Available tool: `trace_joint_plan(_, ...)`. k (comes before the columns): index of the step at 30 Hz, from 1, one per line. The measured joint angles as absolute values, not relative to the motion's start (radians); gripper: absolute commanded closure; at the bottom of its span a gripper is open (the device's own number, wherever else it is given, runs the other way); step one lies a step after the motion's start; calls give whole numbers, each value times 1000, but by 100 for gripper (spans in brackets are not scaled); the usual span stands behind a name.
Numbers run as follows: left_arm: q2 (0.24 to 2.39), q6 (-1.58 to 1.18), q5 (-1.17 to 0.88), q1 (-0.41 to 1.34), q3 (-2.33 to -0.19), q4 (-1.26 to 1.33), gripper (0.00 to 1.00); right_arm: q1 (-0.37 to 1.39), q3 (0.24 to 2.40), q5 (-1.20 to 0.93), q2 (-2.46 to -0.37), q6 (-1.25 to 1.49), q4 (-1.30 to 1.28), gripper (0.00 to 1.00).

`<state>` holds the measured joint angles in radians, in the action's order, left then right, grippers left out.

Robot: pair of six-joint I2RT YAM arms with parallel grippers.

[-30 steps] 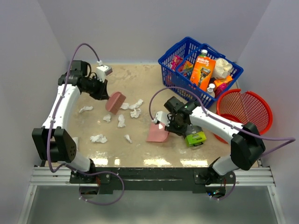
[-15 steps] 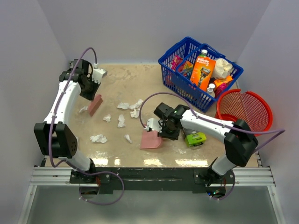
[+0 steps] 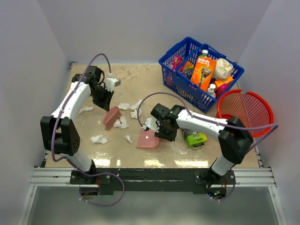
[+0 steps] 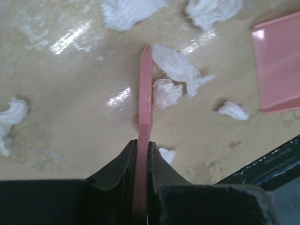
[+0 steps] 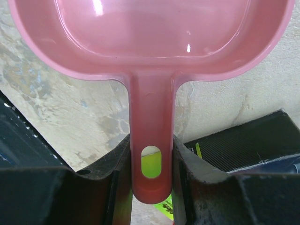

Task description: Sweep away the paper scraps from the table

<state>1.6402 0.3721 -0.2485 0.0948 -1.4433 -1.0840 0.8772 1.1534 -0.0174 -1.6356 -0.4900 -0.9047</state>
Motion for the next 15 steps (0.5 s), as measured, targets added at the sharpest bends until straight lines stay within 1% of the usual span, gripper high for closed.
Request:
trace_joint_plan(4,1663,357,-376,148,-1441,-1100,100,877,1177,-20,-1664,-458,-898,100)
trace_joint_plan(11,1676,340,-690,182,-1422,-1161,100,877,1235,-34,-1729,-422,-883,100)
trace_joint_plan(15,1676,330,-728,156,-1429,-1166,100,877,1236,-36,-1731,-419,-878,100)
